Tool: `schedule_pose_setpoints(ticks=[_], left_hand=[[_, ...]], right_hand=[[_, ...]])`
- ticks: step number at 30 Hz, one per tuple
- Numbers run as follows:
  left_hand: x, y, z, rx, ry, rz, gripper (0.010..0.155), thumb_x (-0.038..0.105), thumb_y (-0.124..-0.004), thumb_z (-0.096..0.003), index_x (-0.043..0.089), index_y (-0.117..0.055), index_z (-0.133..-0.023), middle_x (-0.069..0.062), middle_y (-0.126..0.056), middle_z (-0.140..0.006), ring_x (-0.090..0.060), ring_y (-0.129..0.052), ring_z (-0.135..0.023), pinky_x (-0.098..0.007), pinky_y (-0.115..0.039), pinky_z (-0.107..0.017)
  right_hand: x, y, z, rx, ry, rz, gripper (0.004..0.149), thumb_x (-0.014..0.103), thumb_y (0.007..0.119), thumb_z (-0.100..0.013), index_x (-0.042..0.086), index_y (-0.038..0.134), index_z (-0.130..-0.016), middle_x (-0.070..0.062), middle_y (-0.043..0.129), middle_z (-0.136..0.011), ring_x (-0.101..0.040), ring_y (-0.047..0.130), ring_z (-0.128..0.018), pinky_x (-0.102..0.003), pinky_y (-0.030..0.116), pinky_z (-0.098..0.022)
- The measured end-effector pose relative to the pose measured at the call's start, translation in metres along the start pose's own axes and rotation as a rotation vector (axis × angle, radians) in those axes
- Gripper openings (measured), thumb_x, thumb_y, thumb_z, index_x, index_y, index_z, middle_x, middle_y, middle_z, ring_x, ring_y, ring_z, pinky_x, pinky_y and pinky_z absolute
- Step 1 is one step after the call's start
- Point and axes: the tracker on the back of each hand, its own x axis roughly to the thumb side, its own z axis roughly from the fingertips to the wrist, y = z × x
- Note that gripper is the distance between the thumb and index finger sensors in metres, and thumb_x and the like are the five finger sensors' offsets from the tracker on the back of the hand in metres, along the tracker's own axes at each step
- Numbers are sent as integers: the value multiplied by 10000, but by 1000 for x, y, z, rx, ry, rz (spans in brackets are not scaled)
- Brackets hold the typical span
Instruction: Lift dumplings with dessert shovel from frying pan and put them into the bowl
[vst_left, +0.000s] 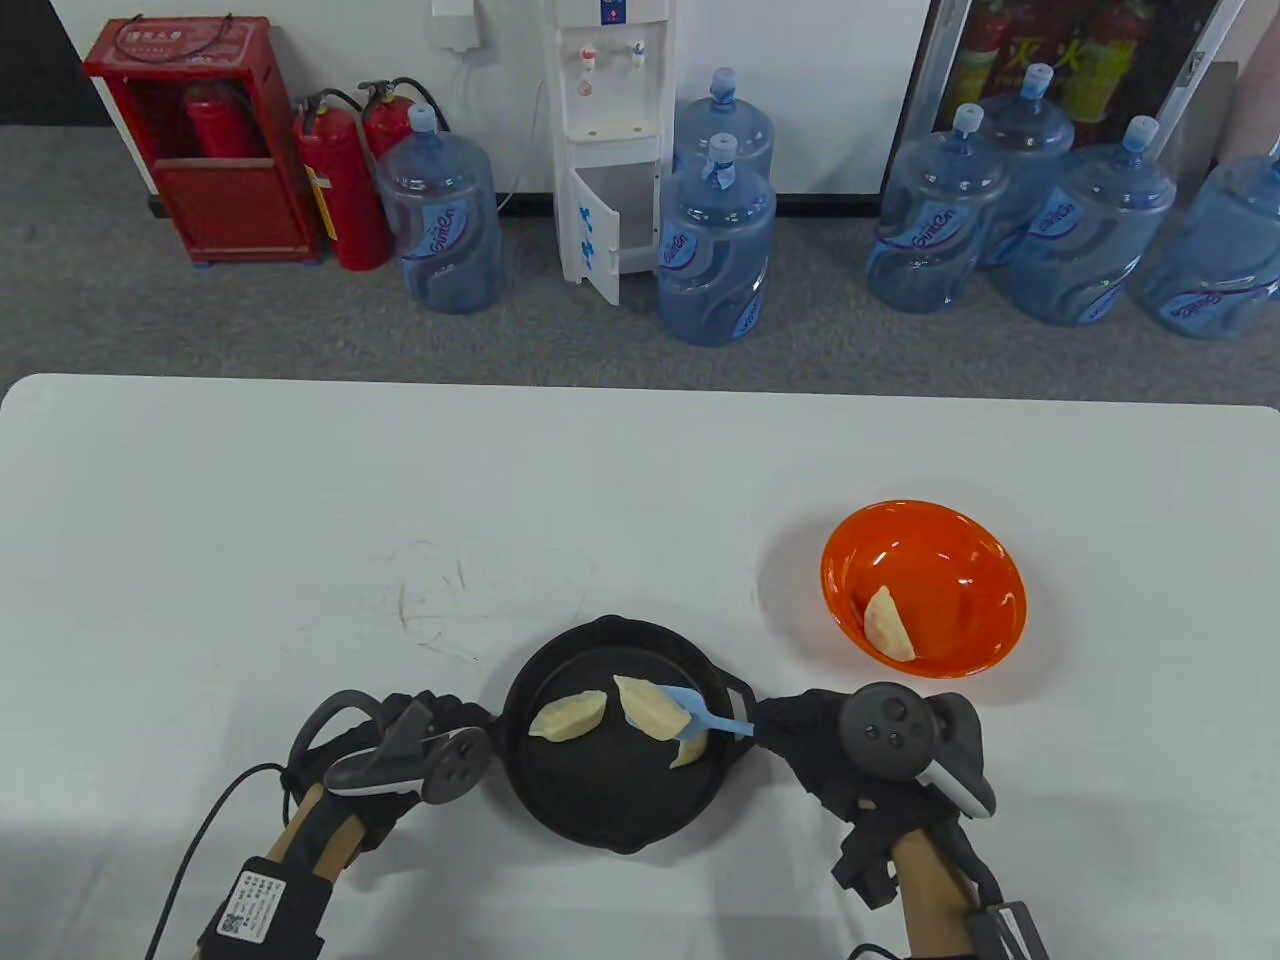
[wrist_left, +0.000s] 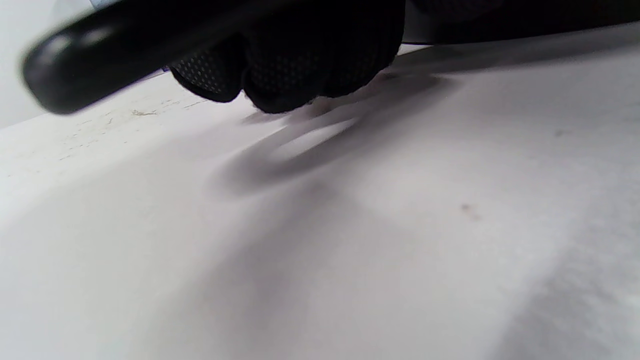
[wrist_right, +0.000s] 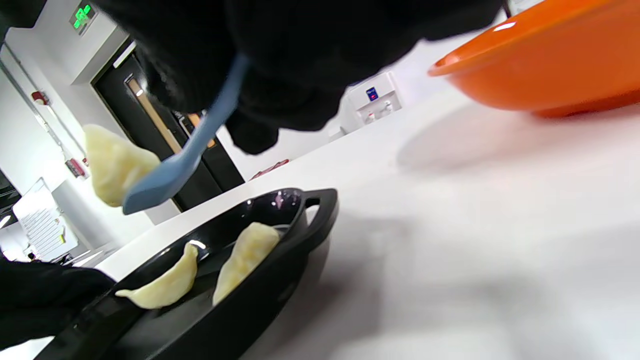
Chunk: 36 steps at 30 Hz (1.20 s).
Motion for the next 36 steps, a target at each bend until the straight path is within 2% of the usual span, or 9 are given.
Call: schedule_pose_setpoints(ticks=[5, 13, 22, 36], left_hand=[[0, 0, 0, -1, 1, -5, 549, 508, -550, -565, 259, -607, -1051, 98, -826, -857, -126, -967, -679, -492, -779, -741], [0, 0, 0, -1, 2, -2, 546, 508, -551, -564, 264, -606, -1049, 100, -826, -857, -123, -967, -678, -490, -780, -742], [0, 0, 0, -3, 7, -1, 545, 507, -552, -564, 263, -605, -1048, 99, -825, -857, -124, -967, -678, -492, -781, -740], [1, 0, 0, -4, 8, -2, 544, 506, -552, -564, 264, -603, -1048, 100, -826, -856, -124, -967, -677, -492, -781, -739]], right_hand=[[-13, -13, 5, -50, 53, -44, 407, 438, 752, -610, 235, 908, -926, -84, 981, -671, -86, 892, -218, -296, 810, -148], [-44, -40, 20, -218, 219, -76, 407, 433, 759, -611, 229, 907, -931, -90, 980, -673, -92, 889, -215, -301, 805, -145], [-74, -54, 33, -333, 389, -76, 405, 430, 761, -614, 226, 906, -933, -95, 979, -670, -91, 885, -204, -295, 798, -134], [-111, -65, 49, -405, 558, -53, 398, 426, 790, -602, 234, 911, -929, -101, 994, -658, -106, 886, -201, -307, 793, -137]])
